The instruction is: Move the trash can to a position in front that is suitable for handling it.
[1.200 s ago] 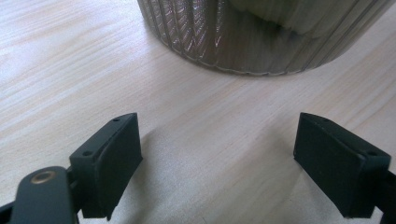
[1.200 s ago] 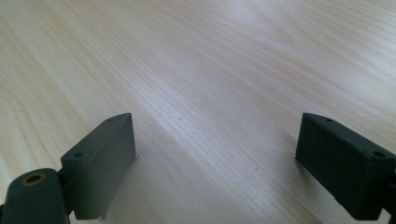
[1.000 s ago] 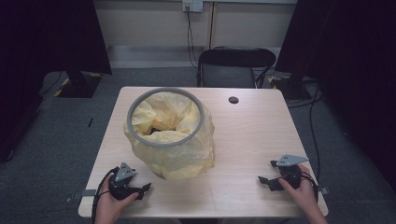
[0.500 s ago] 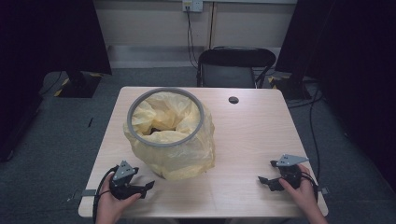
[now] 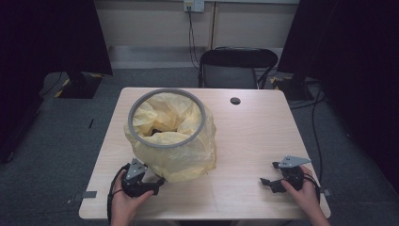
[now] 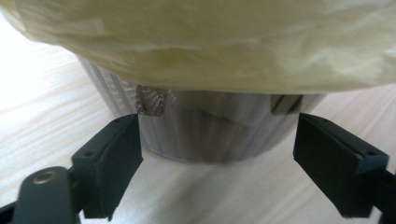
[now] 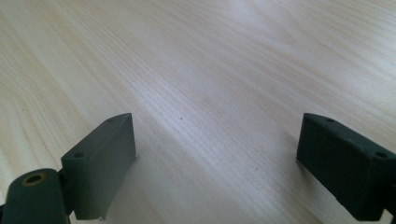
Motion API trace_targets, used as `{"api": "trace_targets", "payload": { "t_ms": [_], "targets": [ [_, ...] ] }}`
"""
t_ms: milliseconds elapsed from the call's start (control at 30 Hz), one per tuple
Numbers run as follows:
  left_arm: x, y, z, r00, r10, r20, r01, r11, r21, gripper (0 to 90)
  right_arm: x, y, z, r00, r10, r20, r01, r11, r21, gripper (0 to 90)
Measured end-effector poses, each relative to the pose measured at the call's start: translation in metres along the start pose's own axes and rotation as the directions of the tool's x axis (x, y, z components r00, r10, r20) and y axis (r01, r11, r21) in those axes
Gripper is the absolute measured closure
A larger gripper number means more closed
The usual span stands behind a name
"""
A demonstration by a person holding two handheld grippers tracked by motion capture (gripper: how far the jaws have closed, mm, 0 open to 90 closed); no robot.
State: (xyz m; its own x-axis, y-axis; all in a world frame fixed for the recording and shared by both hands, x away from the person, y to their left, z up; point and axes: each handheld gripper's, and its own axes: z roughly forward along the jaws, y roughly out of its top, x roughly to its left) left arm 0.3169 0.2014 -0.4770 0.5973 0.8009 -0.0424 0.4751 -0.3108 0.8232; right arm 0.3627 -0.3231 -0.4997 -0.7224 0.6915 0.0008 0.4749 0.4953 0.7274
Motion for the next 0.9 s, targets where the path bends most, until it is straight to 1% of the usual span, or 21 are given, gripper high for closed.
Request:
{"api": "trace_targets", "payload": {
  "t_ms": [200, 333, 367, 433, 500, 633, 767, 900],
  "targets": [
    [-0.003, 0.001, 0.003, 0.9998, -0.001, -0.017, 0.001, 0.9999, 0.011, 11.8, 0.000, 0.000, 0.000, 1.0000, -0.001, 0.000, 0.001, 1.000, 0.000, 10.6],
    [-0.003, 0.005, 0.009, 0.9995, 0.000, -0.032, 0.000, 1.0000, 0.000, 12.3, 0.000, 0.000, 0.000, 1.0000, 0.000, -0.001, 0.000, 1.000, 0.000, 10.6],
    [-0.003, 0.006, 0.011, 0.9993, -0.003, -0.037, 0.003, 1.0000, 0.003, 12.3, 0.000, 0.000, 0.000, 1.0000, -0.001, -0.001, 0.001, 1.000, 0.000, 10.6],
    [-0.002, 0.010, 0.015, 0.9992, -0.025, -0.030, 0.026, 0.9996, 0.009, 12.7, 0.000, 0.000, 0.000, 1.0000, 0.000, -0.001, 0.000, 1.000, 0.000, 10.6],
    [-0.002, 0.013, 0.019, 0.9991, -0.022, -0.037, 0.023, 0.9996, 0.015, 12.7, 0.000, 0.000, 0.000, 1.0000, -0.001, -0.001, 0.001, 1.000, 0.000, 10.6],
    [-0.001, 0.019, 0.027, 0.9988, -0.021, -0.045, 0.021, 0.9997, 0.011, 12.8, 0.000, 0.000, 0.000, 1.0000, -0.001, -0.001, 0.001, 1.000, 0.000, 10.6],
    [0.000, 0.024, 0.032, 0.9984, -0.018, -0.054, 0.019, 0.9994, 0.028, 12.8, 0.000, 0.000, 0.000, 1.0000, -0.001, 0.000, 0.001, 1.000, 0.000, 10.6],
    [0.001, 0.029, 0.038, 0.9978, -0.014, -0.065, 0.016, 0.9994, 0.029, 13.7, 0.000, 0.000, 0.000, 1.0000, -0.001, -0.001, 0.001, 1.000, 0.000, 10.6]
  ]
}}
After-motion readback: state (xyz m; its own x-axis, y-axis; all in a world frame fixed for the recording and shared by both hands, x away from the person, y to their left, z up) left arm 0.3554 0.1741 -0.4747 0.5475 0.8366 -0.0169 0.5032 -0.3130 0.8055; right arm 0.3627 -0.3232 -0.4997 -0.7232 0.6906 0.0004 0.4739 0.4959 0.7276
